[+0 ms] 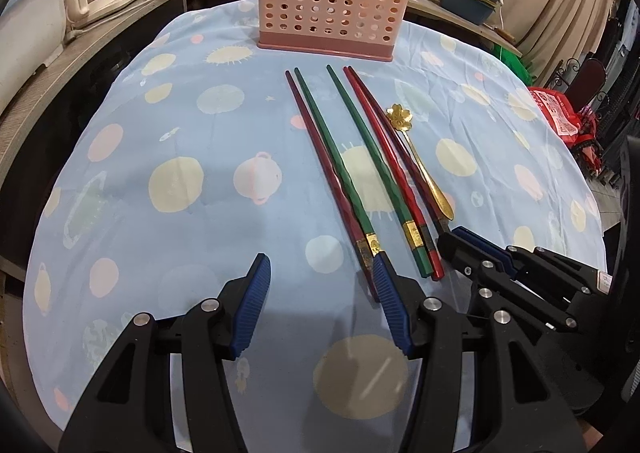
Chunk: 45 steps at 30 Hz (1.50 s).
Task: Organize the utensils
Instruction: 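Grasp a dark red chopstick with the right tool while the left tool grasps another dark red chopstick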
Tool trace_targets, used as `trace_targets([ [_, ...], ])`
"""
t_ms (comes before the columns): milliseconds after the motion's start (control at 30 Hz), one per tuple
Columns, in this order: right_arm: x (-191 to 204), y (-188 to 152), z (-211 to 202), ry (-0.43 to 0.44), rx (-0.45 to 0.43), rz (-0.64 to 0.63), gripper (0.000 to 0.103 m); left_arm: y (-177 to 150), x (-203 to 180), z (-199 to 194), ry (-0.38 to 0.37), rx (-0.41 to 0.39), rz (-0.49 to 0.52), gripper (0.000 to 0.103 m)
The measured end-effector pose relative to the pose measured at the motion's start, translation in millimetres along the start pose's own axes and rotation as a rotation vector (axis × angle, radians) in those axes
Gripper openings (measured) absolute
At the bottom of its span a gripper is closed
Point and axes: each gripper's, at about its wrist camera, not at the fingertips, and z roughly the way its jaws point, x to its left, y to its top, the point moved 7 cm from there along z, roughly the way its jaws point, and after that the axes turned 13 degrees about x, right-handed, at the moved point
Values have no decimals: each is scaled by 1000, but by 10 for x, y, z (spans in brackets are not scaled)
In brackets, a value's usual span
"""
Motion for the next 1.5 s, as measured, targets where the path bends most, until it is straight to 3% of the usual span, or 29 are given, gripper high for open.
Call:
trace_targets([
  [333, -70, -51, -25, 25, 9, 29, 7, -32, -65, 148, -9, 39, -3, 51],
  [833, -49, -46, -20, 35, 12, 32, 7, 13, 137, 153, 33, 13, -36, 50],
  [1000, -39, -26, -2, 27, 5, 32, 8, 32, 132, 176, 50, 4, -23, 39],
  [1233, -19, -12, 4, 17, -1, 19, 8, 42, 164, 174, 49, -4, -18, 9],
  [1500, -17, -45, -113, 34, -12, 18, 7, 46, 271, 35, 8, -16, -41, 7],
])
